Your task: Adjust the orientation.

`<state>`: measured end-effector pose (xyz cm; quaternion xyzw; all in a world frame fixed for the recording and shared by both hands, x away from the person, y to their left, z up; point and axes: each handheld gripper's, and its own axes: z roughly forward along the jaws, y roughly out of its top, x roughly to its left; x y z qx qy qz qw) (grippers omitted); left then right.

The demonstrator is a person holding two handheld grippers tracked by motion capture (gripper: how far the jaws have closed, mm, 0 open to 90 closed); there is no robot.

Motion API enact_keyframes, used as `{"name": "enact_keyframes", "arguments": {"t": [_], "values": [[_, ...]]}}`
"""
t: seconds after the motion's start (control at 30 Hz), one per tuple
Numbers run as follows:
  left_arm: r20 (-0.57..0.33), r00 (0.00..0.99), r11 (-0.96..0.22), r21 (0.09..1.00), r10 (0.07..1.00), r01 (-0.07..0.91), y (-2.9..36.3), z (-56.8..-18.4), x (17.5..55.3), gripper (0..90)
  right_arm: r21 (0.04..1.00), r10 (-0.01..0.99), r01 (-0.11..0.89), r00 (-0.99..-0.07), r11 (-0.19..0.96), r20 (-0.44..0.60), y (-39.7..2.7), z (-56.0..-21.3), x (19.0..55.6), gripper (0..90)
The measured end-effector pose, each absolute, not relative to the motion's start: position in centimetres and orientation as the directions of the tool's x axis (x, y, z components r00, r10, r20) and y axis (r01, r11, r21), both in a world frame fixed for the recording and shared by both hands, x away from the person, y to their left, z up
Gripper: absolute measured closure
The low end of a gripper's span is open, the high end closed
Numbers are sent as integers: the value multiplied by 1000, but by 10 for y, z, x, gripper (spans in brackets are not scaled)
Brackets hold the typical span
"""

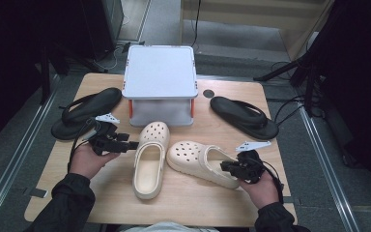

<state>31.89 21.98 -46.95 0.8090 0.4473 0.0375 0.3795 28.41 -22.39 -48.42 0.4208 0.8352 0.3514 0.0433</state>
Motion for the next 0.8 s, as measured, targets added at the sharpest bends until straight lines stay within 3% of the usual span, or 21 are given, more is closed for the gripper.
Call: {"name": "enact_keyframes", "arguments": {"t": [0.23,0.5,0.8], "values": [[-270,593,-312,648,759,695,222,-470,315,408,709,744,620,-637,337,204,-234,-471,293,699],[-276,574,-295,644,771,706,228,-471,305,408,712,735,610,-649,348,197,-227,-473,309,580],[-283,550,-275,636,786,721,236,-473,294,408,688,704,593,-690,419,167,-207,-479,323,544]]}}
